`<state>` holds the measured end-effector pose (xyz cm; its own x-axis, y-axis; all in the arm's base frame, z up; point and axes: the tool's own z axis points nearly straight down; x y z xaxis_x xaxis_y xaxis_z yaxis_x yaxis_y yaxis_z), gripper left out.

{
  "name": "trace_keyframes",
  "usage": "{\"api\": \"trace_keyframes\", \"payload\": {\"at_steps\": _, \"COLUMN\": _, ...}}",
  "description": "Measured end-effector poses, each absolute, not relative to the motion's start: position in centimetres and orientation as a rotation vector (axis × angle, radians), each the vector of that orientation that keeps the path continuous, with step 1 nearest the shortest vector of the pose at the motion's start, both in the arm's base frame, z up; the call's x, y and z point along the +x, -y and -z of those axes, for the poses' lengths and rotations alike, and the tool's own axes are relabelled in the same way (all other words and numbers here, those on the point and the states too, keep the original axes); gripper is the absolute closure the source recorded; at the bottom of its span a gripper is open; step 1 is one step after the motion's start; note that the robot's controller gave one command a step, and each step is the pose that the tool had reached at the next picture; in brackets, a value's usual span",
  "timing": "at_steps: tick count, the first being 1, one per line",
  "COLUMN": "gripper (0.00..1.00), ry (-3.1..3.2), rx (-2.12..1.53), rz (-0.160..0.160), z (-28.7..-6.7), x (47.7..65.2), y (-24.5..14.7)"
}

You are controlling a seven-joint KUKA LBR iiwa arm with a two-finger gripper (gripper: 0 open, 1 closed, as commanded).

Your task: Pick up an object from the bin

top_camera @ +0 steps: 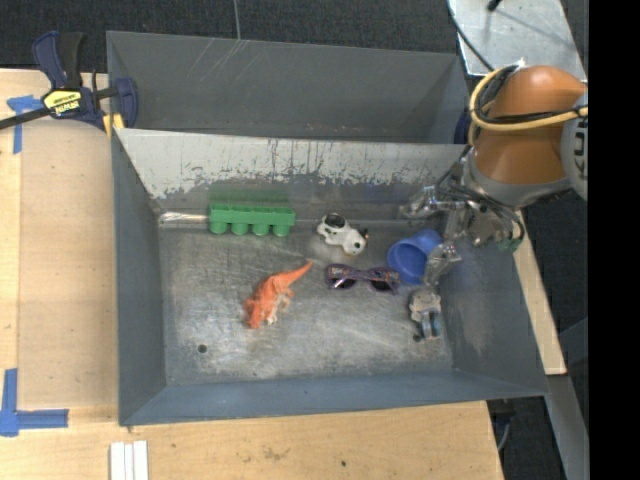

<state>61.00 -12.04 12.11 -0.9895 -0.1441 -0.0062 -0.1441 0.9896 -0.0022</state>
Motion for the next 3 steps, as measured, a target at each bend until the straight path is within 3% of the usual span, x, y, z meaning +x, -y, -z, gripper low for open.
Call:
{"api": "trace_keyframes", "payload": {"at_steps": 1, "gripper": 0.00, "ry": -3.129, "rx": -0.198, "rz": 0.000, "z": -7.13, "x": 60.58, "y": 12.39}}
{"api": "trace_keyframes", "payload": {"at_steps": 2, "gripper": 1.00, "ry": -3.114, "rx": -0.338, "rz": -0.003, "z": -7.42, "x": 61.54, "y": 12.74}}
{"api": "trace_keyframes", "payload": {"at_steps": 3, "gripper": 1.00, "ry": -3.114, "rx": -0.338, "rz": -0.003, "z": -7.42, "x": 61.54, "y": 12.74}}
